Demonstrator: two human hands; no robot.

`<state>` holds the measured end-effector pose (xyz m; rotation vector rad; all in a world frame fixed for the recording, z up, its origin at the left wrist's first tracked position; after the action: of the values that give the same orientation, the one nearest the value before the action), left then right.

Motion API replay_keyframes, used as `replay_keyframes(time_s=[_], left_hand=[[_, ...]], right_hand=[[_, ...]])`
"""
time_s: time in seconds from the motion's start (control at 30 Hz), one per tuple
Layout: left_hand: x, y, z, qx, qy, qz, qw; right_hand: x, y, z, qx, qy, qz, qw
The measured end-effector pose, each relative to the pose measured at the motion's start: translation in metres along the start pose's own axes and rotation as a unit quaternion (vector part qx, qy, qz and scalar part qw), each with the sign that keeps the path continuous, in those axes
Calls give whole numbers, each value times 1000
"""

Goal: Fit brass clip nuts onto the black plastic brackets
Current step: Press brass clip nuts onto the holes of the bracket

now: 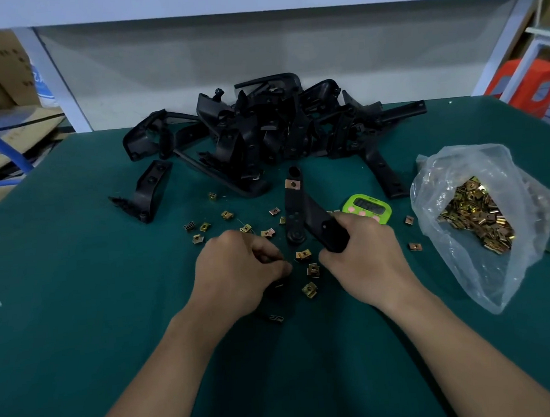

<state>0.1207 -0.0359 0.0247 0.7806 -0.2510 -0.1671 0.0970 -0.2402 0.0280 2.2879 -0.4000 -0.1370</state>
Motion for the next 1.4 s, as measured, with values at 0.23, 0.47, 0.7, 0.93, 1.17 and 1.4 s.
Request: replay_keyframes(time_s=[0.23, 0.47, 0.7, 0.93, 1.17, 1.4], left_hand=[[-3, 15, 2, -10, 5, 104, 994], [-3, 15, 6, -32, -11, 111, 993], [-2, 4, 0, -83, -14, 102, 991], [2, -9, 8, -180, -52, 42, 981], [-1, -18, 18, -275, -65, -32, 959], [-3, -21, 30, -357, -91, -72, 927]], right_hand=[[-1, -8, 1, 24, 0, -28, 999], [-2, -3, 1, 9, 0, -16, 1000], [0, 3, 0, 18, -7, -11, 1000], [-7, 0, -21, 194, 35, -91, 976], [-11, -9, -26, 279, 24, -216, 936], [-12, -11, -23, 293, -3, -272, 917]])
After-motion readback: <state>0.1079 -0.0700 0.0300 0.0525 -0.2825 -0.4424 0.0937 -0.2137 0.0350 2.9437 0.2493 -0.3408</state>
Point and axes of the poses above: each hand's wrist, its own x-axis towards the middle knuckle, its own y-axis out of the back of the hand, z = x × y, the point moved 9 cm from there along x, towards the middle knuckle, and after that the axes turned 12 degrees about -y, right-handed, at the moved point
